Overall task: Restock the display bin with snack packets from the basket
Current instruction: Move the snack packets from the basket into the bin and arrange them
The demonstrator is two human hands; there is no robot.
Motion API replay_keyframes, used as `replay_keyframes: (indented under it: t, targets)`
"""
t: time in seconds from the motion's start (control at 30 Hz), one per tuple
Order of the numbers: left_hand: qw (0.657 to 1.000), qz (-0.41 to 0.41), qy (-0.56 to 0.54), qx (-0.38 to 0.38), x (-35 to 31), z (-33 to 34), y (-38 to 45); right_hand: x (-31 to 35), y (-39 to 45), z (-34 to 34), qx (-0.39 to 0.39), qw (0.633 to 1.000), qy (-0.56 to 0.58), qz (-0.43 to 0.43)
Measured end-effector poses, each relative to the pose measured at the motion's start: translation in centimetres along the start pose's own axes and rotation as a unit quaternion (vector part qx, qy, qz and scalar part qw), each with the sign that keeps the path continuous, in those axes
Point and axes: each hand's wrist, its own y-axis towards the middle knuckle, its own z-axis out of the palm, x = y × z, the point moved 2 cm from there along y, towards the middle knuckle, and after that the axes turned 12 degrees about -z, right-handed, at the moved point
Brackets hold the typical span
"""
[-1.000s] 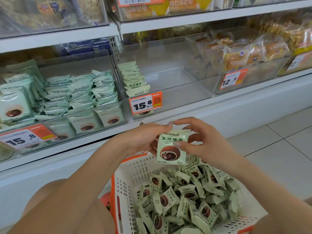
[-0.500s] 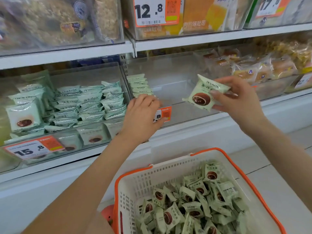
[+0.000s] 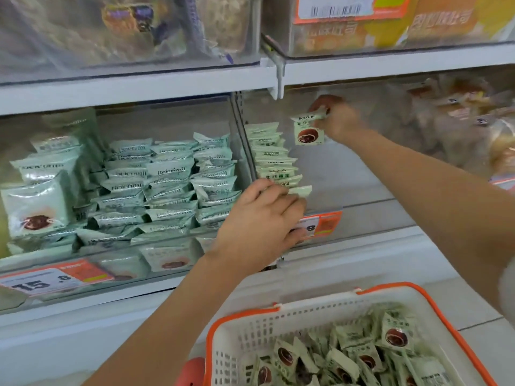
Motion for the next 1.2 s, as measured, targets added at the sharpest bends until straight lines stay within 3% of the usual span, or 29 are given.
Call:
replay_keyframes:
  t: [0.2, 0.33, 0.63, 1.2]
  targets:
    - [1.0, -0.008, -0.005, -0.004, -0.1, 0.1, 0.0, -1.3, 2.1, 4.3, 0.01, 0.999, 0.036, -0.014]
    - [1.0, -0.012, 0.001, 0.007, -0.2, -0.1, 0.0, -2.3, 1.5, 5.6, -0.028, 0.998, 0.05, 0.002]
    - [1.0, -0.021, 0.013, 0.016, -0.2, 0.0, -0.1, -2.8, 1.1, 5.2, -0.042, 0.998, 0.006, 0.041]
    - [0.999, -0.026, 0.009, 0.025, -0.2, -0.2, -0.1, -2.1, 0.8, 5.2, -0.042, 0.997, 0.053, 0.028]
